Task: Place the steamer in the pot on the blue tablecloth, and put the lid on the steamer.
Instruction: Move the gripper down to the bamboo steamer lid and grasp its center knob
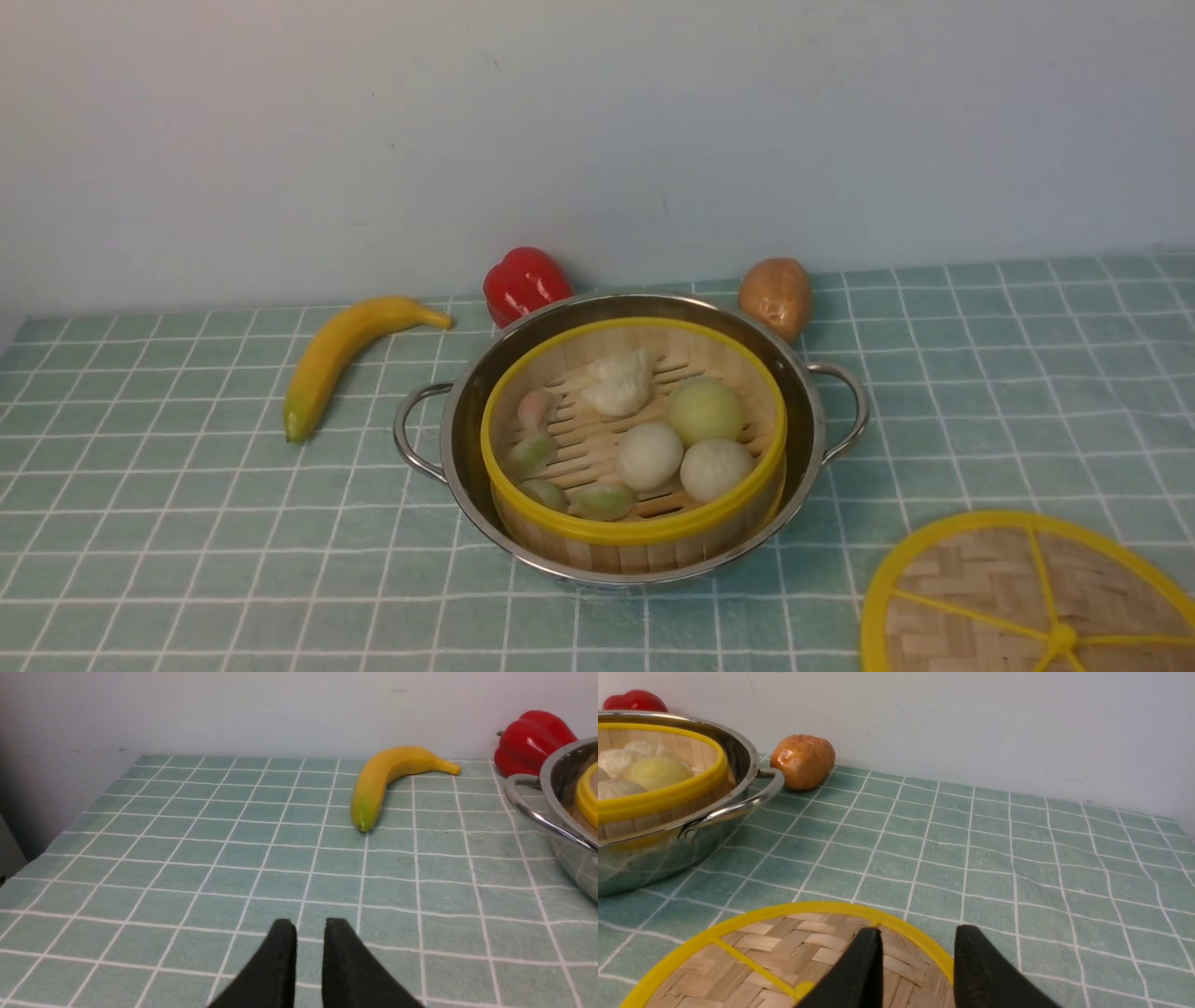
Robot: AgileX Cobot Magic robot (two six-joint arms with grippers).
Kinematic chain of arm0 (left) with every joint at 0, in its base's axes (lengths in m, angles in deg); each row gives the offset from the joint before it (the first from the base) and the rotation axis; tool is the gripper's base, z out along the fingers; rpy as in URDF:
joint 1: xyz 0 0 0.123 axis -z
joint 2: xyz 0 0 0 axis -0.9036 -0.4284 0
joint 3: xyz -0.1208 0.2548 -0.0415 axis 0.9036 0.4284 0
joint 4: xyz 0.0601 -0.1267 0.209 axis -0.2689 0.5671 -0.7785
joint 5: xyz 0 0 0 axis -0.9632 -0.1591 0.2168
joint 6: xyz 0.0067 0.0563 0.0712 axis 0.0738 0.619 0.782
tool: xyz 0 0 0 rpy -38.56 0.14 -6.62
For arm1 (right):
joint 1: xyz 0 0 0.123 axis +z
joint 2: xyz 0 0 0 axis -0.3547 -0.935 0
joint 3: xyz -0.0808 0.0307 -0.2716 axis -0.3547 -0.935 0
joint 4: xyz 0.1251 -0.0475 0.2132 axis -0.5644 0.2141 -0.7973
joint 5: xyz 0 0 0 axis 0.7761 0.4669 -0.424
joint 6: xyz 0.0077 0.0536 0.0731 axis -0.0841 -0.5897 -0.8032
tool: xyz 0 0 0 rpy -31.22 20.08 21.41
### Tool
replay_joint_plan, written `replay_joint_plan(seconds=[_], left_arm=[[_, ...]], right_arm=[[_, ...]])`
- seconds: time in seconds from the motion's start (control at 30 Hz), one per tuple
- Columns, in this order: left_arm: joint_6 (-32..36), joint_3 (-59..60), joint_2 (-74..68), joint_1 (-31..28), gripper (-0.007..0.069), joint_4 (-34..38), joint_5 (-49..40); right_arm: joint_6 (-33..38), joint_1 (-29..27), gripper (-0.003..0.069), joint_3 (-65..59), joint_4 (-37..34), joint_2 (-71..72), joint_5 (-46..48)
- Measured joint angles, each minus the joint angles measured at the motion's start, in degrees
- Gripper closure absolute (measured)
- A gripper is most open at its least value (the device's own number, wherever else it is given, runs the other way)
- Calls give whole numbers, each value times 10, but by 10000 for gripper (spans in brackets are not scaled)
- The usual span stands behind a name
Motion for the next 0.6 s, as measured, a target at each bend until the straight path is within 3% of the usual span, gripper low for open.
replay_joint_plan(seconds=[0.17, 0.6], left_arm=[[57, 0, 0, 0, 529, 44, 0], [63, 0, 0, 0, 507, 45, 1]], right_arm=[[0, 0, 417, 0, 0, 0, 0], [0, 0, 417, 0, 0, 0, 0]])
